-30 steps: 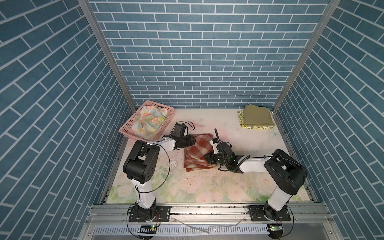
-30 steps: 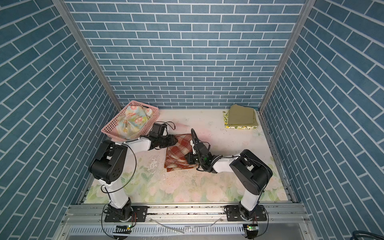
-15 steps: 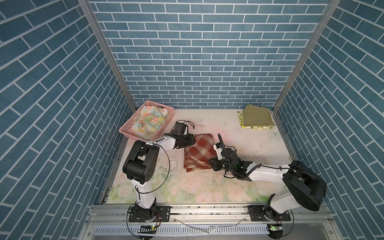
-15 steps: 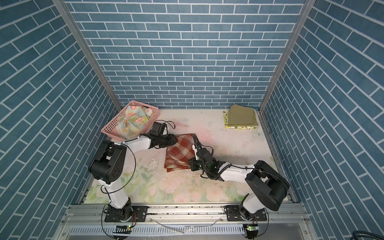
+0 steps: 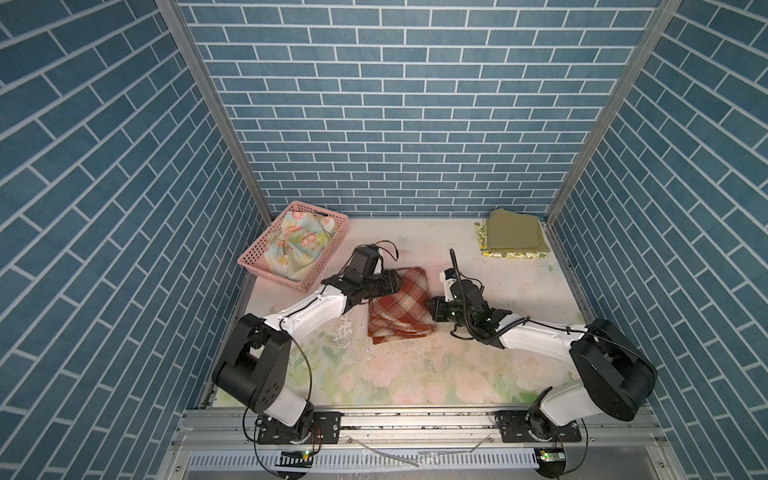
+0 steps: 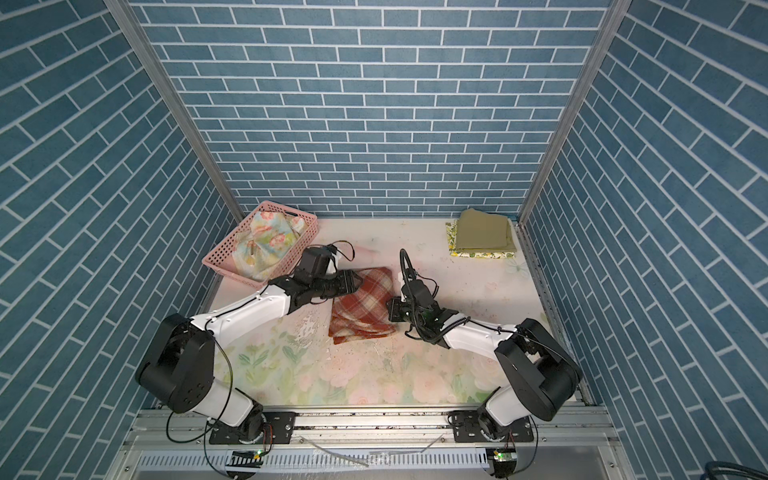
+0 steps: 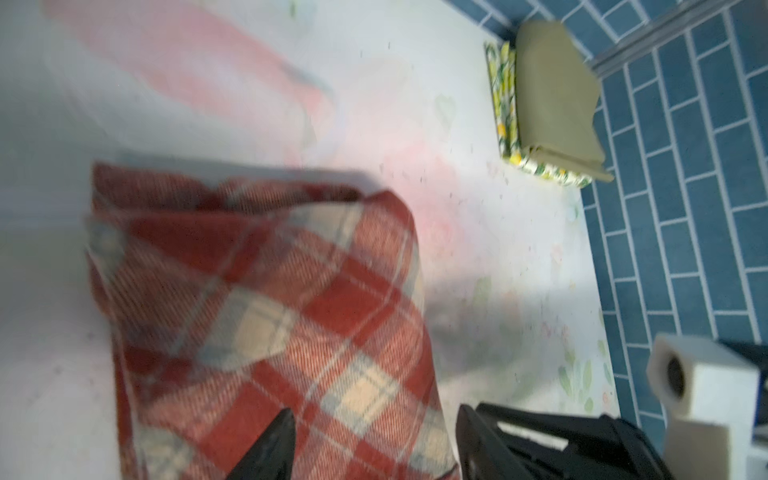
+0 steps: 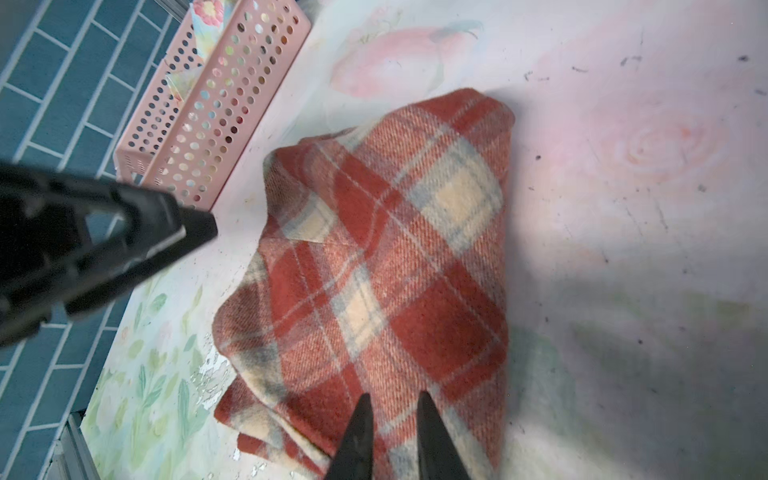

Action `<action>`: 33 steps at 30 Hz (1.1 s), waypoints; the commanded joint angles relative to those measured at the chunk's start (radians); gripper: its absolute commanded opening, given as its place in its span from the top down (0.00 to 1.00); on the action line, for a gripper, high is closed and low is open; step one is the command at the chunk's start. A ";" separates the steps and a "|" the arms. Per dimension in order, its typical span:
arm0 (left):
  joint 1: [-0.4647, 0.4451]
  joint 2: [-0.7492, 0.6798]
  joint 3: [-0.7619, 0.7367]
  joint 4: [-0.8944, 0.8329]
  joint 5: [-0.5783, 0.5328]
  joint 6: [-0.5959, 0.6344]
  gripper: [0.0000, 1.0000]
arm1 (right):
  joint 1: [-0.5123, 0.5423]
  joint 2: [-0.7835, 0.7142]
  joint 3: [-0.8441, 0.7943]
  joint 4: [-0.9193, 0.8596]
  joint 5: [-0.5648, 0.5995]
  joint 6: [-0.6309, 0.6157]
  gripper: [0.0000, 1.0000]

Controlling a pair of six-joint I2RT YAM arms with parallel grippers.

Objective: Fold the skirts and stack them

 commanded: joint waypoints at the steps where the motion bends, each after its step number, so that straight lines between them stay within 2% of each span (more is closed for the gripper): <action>1: -0.026 -0.004 -0.124 0.031 -0.015 -0.061 0.38 | -0.002 0.024 -0.017 0.009 0.011 0.057 0.80; 8: -0.029 -0.040 -0.382 0.149 -0.032 -0.123 0.39 | -0.005 0.014 -0.037 -0.048 0.039 0.050 0.80; 10: -0.028 -0.043 -0.432 0.183 -0.037 -0.135 0.39 | -0.017 0.001 -0.028 -0.079 0.038 0.038 0.77; 11: -0.028 -0.043 -0.449 0.196 -0.038 -0.138 0.39 | -0.027 -0.004 -0.020 -0.090 0.029 0.032 0.73; 13: -0.028 -0.035 -0.475 0.220 -0.034 -0.142 0.39 | -0.063 -0.002 0.010 -0.115 -0.007 0.021 0.59; 15: -0.029 -0.021 -0.492 0.243 -0.028 -0.145 0.40 | -0.103 0.023 0.056 -0.142 -0.088 0.002 0.46; 16: -0.028 -0.014 -0.500 0.254 -0.026 -0.145 0.40 | -0.122 0.043 0.088 -0.157 -0.121 -0.017 0.37; 20: -0.029 0.013 -0.513 0.286 -0.012 -0.137 0.40 | -0.170 0.156 0.207 -0.186 -0.230 -0.108 0.17; 25: -0.029 0.034 -0.498 0.271 -0.011 -0.114 0.42 | -0.228 0.317 0.325 -0.136 -0.373 -0.145 0.06; 33: -0.028 0.032 -0.495 0.215 -0.037 -0.091 0.48 | -0.257 0.525 0.448 -0.094 -0.481 -0.218 0.03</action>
